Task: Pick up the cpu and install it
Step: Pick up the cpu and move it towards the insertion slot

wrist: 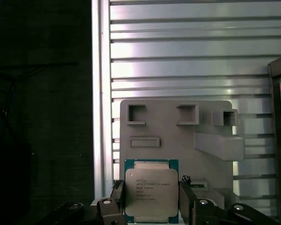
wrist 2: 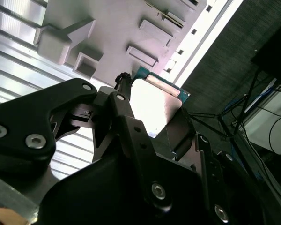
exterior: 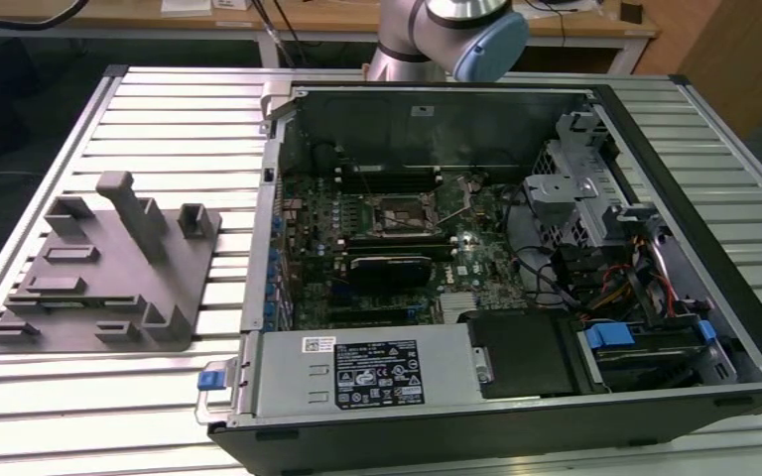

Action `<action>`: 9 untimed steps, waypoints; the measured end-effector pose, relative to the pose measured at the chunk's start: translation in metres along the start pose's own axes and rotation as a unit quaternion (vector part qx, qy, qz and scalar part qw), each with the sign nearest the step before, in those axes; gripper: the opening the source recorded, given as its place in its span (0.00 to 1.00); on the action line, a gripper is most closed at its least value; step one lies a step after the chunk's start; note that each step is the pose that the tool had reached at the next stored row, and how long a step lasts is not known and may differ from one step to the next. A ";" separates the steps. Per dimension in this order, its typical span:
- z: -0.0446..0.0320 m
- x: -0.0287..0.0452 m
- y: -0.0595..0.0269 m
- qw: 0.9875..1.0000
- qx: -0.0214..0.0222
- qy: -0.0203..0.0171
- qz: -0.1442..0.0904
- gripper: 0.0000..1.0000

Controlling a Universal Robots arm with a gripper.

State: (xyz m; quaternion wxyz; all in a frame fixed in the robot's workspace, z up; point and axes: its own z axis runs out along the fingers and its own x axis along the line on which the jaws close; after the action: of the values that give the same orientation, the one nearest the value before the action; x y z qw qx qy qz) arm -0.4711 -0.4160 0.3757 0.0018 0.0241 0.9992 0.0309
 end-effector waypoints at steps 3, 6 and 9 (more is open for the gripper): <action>-0.0006 0.0000 0.0000 1.000 0.000 0.000 0.000 0.54; -0.0010 0.0000 0.0001 1.000 0.000 0.000 0.000 0.54; -0.0010 -0.0021 0.0001 1.000 0.000 0.000 0.000 0.54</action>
State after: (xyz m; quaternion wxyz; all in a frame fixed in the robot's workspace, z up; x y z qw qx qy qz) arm -0.4690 -0.4161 0.3768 0.0018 0.0240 0.9992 0.0309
